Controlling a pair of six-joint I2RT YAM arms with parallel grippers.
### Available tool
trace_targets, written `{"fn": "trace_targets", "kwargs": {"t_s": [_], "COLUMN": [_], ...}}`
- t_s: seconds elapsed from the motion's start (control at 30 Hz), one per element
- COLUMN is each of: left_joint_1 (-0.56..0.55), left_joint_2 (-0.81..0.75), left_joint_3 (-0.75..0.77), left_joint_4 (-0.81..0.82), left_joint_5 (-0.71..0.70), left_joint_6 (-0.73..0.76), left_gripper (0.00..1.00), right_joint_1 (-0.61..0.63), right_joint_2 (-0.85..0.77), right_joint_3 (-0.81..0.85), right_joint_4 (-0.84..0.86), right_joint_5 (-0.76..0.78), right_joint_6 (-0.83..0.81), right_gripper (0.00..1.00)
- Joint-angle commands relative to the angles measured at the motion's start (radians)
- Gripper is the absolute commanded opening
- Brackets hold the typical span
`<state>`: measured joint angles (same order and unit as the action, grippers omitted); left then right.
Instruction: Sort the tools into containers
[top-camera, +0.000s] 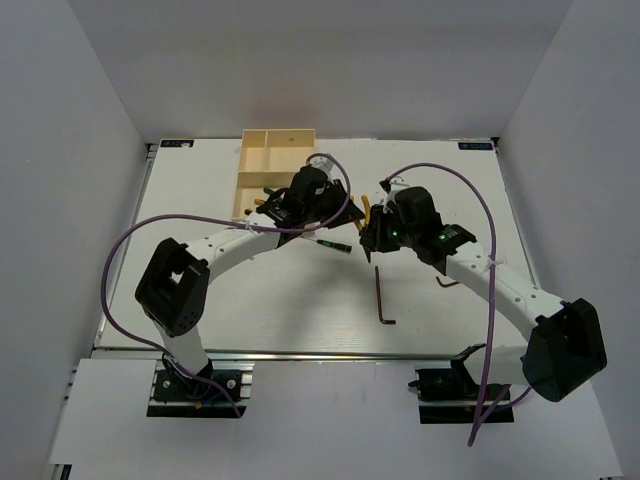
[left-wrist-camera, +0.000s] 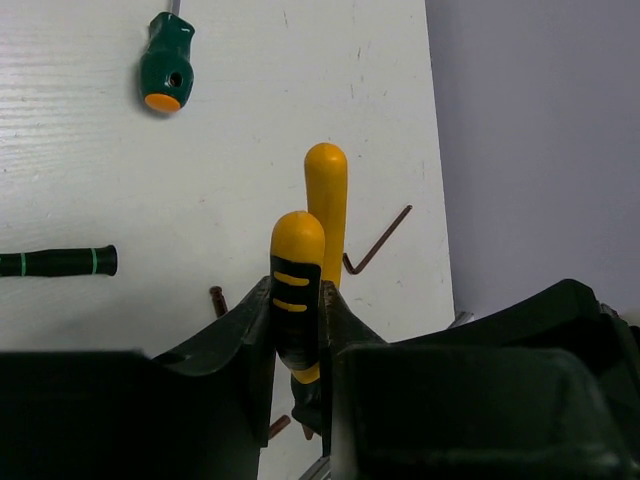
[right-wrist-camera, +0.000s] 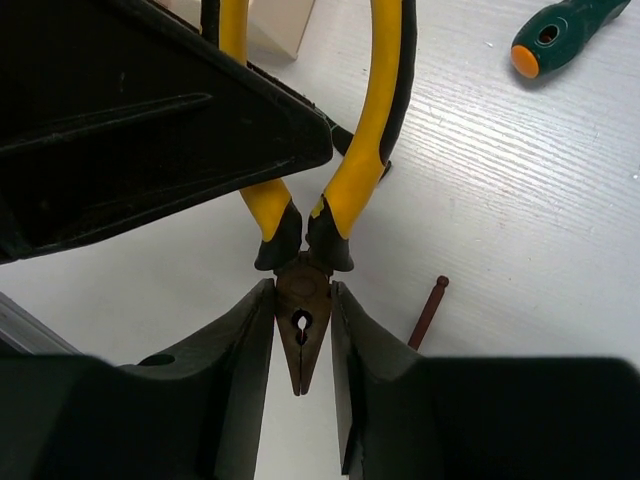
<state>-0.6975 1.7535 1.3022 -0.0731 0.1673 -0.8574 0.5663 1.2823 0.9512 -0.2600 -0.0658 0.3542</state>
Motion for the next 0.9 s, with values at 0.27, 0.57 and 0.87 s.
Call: {"fn": "trace_targets", "kwargs": {"t_s": [0.27, 0.57, 0.87], "left_joint_1": [0.101, 0.280, 0.428], "left_joint_2": [-0.133, -0.152, -0.253], "left_joint_3": [-0.034, -0.044, -0.155], "left_joint_4": [-0.044, -0.070, 0.053], "left_joint_5": [-0.089, -0.086, -0.123], "left_joint_6": [0.070, 0.101, -0.015], "left_gripper": [0.00, 0.00, 0.00], "right_joint_1": [-0.009, -0.011, -0.009], "right_joint_2": [-0.136, -0.164, -0.175], "right_joint_3": [-0.018, -0.086, -0.098], "right_joint_4": [0.042, 0.047, 0.039], "right_joint_5": [0.150, 0.150, 0.153], "right_joint_6": [-0.038, -0.027, -0.029], "right_gripper": [0.52, 0.52, 0.52]}}
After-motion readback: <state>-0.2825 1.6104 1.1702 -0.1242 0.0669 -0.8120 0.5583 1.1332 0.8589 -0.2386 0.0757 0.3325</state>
